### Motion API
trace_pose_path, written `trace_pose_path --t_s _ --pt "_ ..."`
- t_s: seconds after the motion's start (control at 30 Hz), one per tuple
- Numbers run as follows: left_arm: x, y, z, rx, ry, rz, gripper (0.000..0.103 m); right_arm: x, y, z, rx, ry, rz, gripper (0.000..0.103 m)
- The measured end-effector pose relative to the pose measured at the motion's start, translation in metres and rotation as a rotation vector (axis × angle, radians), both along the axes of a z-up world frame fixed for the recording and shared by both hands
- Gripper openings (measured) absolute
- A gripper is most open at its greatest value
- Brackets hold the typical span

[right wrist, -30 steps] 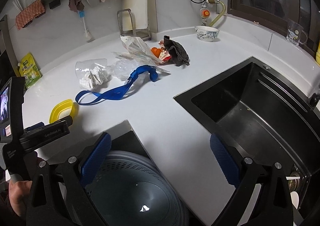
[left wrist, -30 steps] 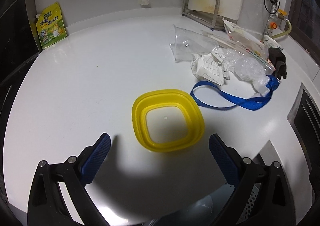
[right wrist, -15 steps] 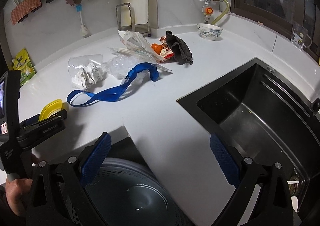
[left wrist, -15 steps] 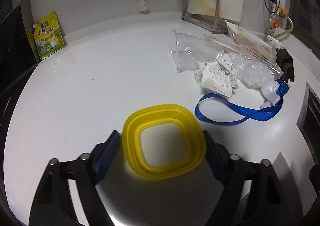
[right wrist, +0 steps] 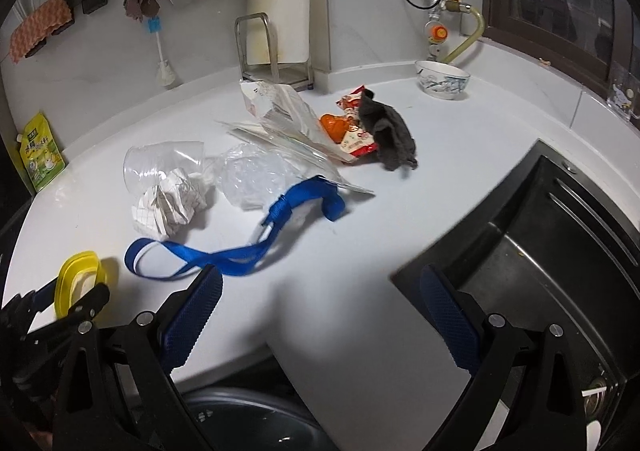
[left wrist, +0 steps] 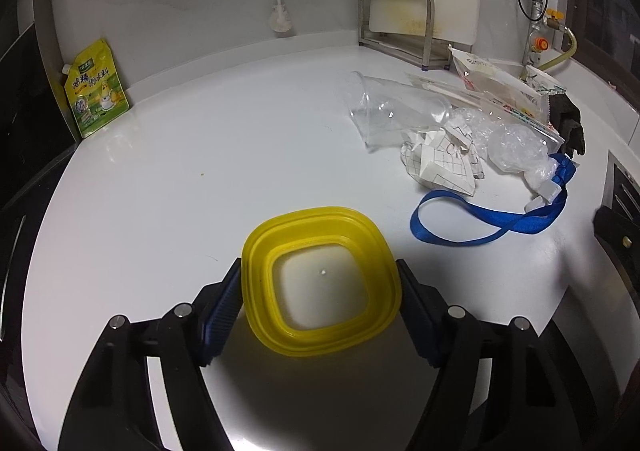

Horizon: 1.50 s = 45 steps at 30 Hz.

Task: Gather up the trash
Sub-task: 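Reach the left tool to the yellow lid and close on its rim, then grasp the blue lanyard with the right tool while the left tool holds the yellow lid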

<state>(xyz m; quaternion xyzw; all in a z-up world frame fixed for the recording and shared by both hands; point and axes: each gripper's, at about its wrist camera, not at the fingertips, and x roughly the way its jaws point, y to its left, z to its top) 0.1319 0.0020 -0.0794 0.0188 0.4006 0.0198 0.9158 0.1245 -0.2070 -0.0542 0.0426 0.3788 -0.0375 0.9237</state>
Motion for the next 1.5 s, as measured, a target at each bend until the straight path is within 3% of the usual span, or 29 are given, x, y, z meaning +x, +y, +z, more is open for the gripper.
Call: trace_pose_path --t_s 0.63,0.7,0.83,1.03,1.13,1.43,1.47,1.5 --pt "0.002 0.006 -0.003 -0.024 0.004 -0.009 0.070 0.052 0.011 -0.023 -0.003 0.081 -0.040 0.090" --pt "0.001 0.006 -0.003 -0.026 0.002 -0.008 0.070 0.053 0.014 -0.026 -0.007 0.098 -0.038 0.071" --pt "0.001 0.006 -0.003 -0.028 0.002 -0.007 0.070 0.051 0.015 -0.027 0.010 0.106 -0.029 0.058" --pt "-0.001 0.009 -0.001 -0.037 -0.001 -0.008 0.070 0.041 0.012 -0.023 0.024 0.105 -0.007 0.028" --pt "-0.003 0.009 0.000 -0.045 -0.002 -0.011 0.070 0.036 0.008 -0.021 0.040 0.106 -0.002 0.000" --pt "-0.010 0.011 0.008 -0.051 -0.019 -0.010 0.070 0.027 0.001 -0.015 0.103 0.089 0.019 0.000" --pt "-0.011 0.011 0.008 -0.051 -0.021 -0.009 0.070 0.026 -0.001 -0.015 0.112 0.086 0.011 0.003" --pt "-0.011 0.012 0.009 -0.052 -0.021 -0.009 0.070 0.026 -0.002 -0.014 0.119 0.082 0.004 0.014"
